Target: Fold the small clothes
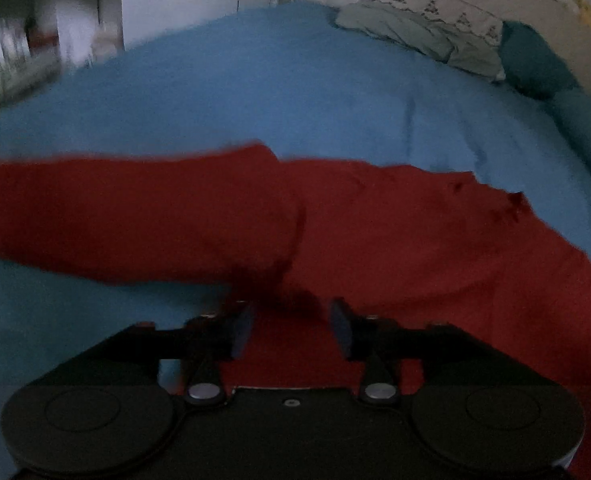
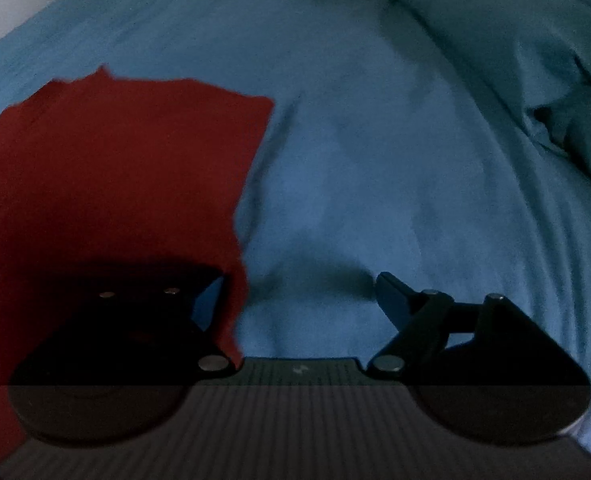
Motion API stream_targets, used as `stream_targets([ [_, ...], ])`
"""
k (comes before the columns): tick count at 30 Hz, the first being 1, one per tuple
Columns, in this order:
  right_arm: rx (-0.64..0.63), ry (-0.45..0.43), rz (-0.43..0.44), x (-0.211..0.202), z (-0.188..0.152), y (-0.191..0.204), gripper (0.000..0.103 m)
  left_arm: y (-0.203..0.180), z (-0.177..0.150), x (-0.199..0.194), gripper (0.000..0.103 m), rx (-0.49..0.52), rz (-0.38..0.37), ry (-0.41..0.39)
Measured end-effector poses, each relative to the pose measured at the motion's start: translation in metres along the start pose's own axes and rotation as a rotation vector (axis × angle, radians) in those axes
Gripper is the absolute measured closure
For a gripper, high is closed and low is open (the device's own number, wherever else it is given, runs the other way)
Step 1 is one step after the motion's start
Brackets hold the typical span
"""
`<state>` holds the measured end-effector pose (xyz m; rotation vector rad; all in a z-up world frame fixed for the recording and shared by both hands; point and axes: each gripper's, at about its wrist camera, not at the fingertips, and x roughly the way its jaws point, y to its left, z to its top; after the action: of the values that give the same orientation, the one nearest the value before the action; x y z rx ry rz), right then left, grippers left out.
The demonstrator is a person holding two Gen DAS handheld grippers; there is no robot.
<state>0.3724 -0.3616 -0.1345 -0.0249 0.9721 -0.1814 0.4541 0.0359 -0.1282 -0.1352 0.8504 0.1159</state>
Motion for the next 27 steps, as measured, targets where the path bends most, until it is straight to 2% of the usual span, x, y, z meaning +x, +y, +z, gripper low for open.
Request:
stream_targets([
  [1, -0.008, -0.03, 0.044, -0.012, 0.003, 0.008, 0.005, -0.003, 0.0, -0.006, 0.038, 0.033, 0.005, -0.019],
  [3, -0.005, -0.088, 0.149, -0.026, 0.01, 0.024, 0.002, -0.012, 0.007, -0.013, 0.032, 0.09, -0.025, -0.055],
  [4, -0.001, -0.107, 0.188, -0.026, 0.015, 0.033, 0.001, -0.018, 0.011, -0.013, 0.031, 0.116, -0.051, -0.064],
  [6, 0.009, -0.088, 0.219, -0.011, 0.021, 0.05, 0.001, -0.032, 0.018, -0.005, 0.031, 0.153, -0.096, -0.055],
  [8, 0.038, -0.045, 0.198, 0.011, 0.017, 0.057, 0.001, -0.041, 0.021, 0.005, 0.031, 0.168, -0.138, -0.046],
  [10, 0.112, -0.005, 0.177, 0.026, 0.002, 0.048, 0.002, -0.051, 0.025, 0.013, 0.031, 0.176, -0.169, -0.044],
  [12, 0.156, -0.053, 0.209, 0.019, -0.011, 0.036, 0.002, -0.057, 0.027, 0.022, 0.031, 0.172, -0.183, -0.032],
  [14, 0.1, -0.033, 0.199, 0.012, -0.01, 0.041, 0.002, -0.058, 0.026, 0.027, 0.031, 0.174, -0.192, -0.019],
  [16, 0.057, -0.061, 0.188, 0.004, 0.001, 0.047, 0.001, -0.059, 0.027, 0.032, 0.031, 0.177, -0.194, -0.004],
  [19, 0.044, -0.139, 0.219, 0.006, 0.031, 0.054, 0.0, -0.056, 0.025, 0.041, 0.031, 0.184, -0.198, 0.02],
  [22, 0.09, -0.124, 0.223, 0.04, 0.061, 0.058, 0.0, -0.056, 0.016, 0.055, 0.031, 0.207, -0.181, 0.079],
  [25, 0.113, -0.065, 0.137, 0.082, 0.081, 0.053, 0.0, -0.056, 0.008, 0.058, 0.029, 0.254, -0.179, 0.064],
  [27, 0.145, -0.086, 0.152, 0.092, 0.085, 0.043, 0.0, -0.056, 0.008, 0.058, 0.027, 0.266, -0.176, 0.058],
])
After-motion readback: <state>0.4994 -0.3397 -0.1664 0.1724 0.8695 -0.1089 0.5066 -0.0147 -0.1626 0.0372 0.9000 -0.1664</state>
